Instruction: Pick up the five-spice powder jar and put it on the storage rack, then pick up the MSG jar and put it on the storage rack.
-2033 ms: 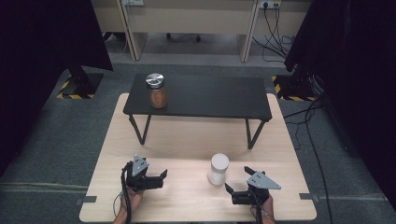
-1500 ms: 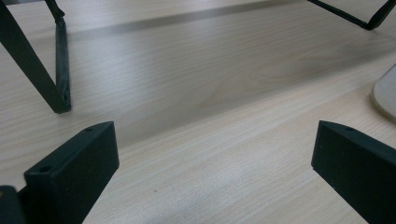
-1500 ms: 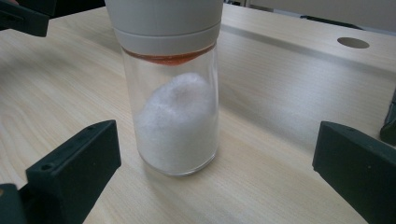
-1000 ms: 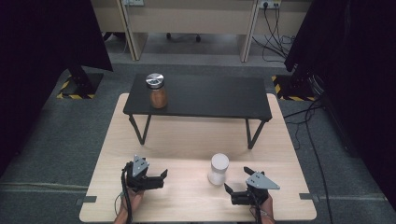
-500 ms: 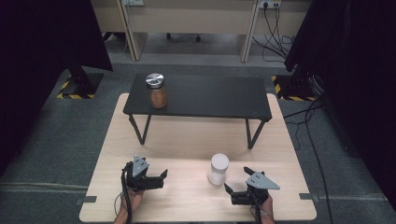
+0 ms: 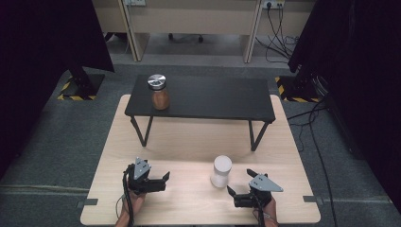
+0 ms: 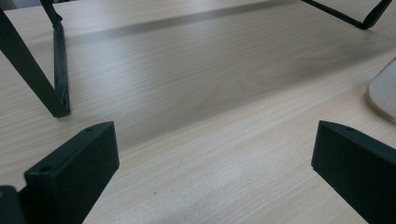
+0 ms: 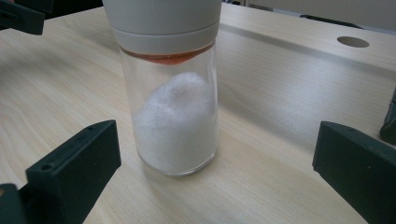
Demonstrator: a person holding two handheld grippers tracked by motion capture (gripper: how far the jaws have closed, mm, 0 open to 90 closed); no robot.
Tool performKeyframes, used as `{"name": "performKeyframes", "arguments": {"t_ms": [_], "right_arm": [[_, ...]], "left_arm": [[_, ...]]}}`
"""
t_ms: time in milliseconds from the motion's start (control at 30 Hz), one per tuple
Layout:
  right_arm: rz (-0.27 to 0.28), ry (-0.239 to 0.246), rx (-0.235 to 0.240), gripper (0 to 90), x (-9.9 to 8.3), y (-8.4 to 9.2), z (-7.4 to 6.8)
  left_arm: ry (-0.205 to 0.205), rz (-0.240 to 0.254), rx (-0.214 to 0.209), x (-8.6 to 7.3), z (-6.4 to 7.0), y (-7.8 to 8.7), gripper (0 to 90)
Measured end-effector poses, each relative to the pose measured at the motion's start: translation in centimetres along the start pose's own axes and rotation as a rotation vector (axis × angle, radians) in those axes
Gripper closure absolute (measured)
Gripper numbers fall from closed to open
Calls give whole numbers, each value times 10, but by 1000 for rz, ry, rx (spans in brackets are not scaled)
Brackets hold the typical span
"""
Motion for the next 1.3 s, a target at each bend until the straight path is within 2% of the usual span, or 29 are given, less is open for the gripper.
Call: {"name": "performKeyframes", "arguments": {"t_ms": [933,1067,1300], "right_arm": [[11,-4,10,8,0,0,0],[36,-69,56,8,2,0,2],[55,-91,62,9,1,0,0]], "left_arm": [[-3,4,-2,0,1,1,0],[-6,5,-2,0,2,1,0],[-13,4,-2,0,2,1,0]]}}
Point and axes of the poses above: each handheld gripper's, and its own axes: y roughly backward along the jaws, x roughly out of its top, z roughly to its right, the point moved 9 cm from there along -y, roughly forward along the jaws, and after that the axes turned 12 degrees about -y, right-handed, at the moved point
